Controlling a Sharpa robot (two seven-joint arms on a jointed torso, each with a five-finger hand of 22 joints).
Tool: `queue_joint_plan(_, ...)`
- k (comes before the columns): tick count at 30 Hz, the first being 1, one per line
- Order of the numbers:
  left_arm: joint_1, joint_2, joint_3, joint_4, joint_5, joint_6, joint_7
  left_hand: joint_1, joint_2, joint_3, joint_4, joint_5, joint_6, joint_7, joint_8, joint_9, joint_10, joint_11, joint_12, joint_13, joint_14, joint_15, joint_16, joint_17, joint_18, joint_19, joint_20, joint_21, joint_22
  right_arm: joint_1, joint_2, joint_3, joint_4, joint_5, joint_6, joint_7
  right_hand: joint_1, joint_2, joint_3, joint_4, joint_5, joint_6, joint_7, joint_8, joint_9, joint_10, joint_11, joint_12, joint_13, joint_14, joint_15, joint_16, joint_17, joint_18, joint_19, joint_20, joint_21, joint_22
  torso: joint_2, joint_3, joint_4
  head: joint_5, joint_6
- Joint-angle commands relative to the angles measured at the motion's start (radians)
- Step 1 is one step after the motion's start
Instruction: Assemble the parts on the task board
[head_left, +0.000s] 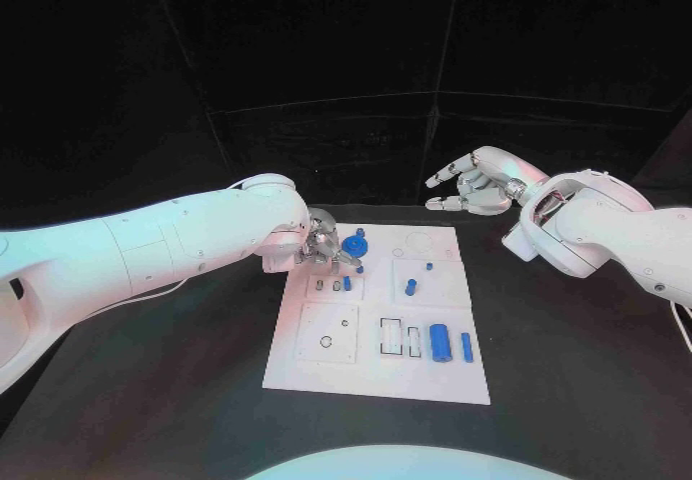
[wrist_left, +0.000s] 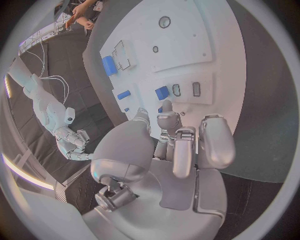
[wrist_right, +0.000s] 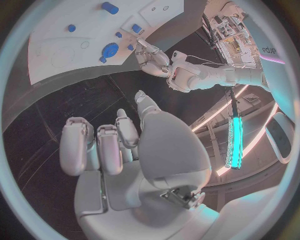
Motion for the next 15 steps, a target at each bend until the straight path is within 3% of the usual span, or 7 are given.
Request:
queue_joint_plan(1, 0.002, 0.009, -0.003, -0.01, -0.044, 0.042, -0.016, 0.004, -0.005, -0.006, 0.0, -0.002, -0.008, 0.0, 0.004, 0.002, -0.004, 0.0, 0.006, 0.003, 0.107, -0.008, 0.006, 0.261, -0.018, 0.008, 0.0, 0.007, 0.003, 0.003, 0.002, 0.001, -0.002, -0.007, 0.013, -0.012, -0.002, 0.008, -0.004, 0.002, -0.002, 0.007, -0.002, 0.004, 0.001, -0.01, 0.0, -0.003, -0.001, 0.06, -0.005, -0.005, 0.079, -0.003, -0.008, 0.002, -0.003, -0.001, 0.0, -0.0012, 0.0011, 0.001, -0.002)
queue_joint_plan(15, -0.002, 0.037, -0.009, -0.041, -0.055, 0.078, -0.02, 0.013, -0.006, -0.012, -0.005, -0.002, -0.017, 0.0, 0.014, 0.011, -0.008, 0.001, 0.008, 0.002, 0.107, -0.007, 0.007, 0.263, -0.019, 0.009, 0.0, 0.01, 0.008, 0.003, 0.011, 0.001, -0.005, -0.008, 0.017, -0.013, -0.003, 0.009, -0.006, 0.003, 0.0, 0.007, -0.002, 0.004, 0.001, -0.012, -0.001, -0.006, -0.003, 0.059, -0.005, -0.008, 0.075, -0.002, -0.01, 0.002, -0.007, -0.006, 0.001, -0.0009, 0.0006, 0.001, -0.011)
